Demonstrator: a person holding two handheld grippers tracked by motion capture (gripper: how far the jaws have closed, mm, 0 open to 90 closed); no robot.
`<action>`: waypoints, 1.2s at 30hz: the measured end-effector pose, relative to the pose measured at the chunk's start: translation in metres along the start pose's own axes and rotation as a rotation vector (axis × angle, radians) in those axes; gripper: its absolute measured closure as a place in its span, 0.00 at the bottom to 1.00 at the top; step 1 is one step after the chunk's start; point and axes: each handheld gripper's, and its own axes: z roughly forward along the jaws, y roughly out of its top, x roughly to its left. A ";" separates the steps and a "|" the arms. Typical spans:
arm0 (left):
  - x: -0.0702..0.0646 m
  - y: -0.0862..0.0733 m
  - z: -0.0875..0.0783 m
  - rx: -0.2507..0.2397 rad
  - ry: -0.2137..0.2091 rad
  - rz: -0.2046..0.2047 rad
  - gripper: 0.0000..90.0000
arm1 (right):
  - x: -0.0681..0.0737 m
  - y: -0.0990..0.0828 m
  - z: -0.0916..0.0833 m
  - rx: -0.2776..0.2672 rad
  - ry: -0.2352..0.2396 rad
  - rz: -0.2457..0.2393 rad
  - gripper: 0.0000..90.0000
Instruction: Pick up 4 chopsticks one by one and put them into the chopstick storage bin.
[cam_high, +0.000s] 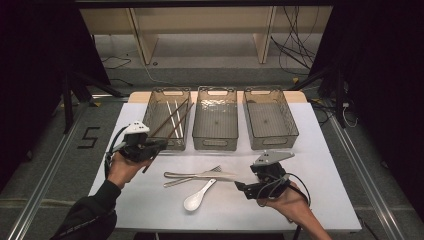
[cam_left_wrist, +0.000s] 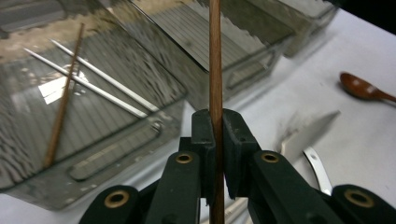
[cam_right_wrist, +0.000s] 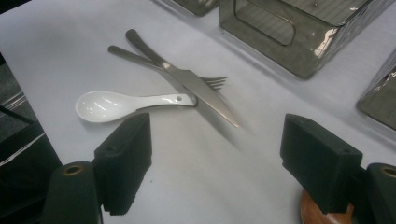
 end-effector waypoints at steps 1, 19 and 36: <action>0.004 0.004 0.000 -0.009 0.009 -0.005 0.93 | 0.000 0.000 0.000 0.000 0.000 0.000 0.29; 0.053 0.050 0.017 -0.093 0.115 -0.050 0.93 | 0.001 0.001 0.000 -0.002 0.010 0.000 0.28; 0.077 0.063 0.047 -0.082 0.166 -0.079 0.93 | 0.001 0.001 0.001 0.000 0.033 -0.002 0.28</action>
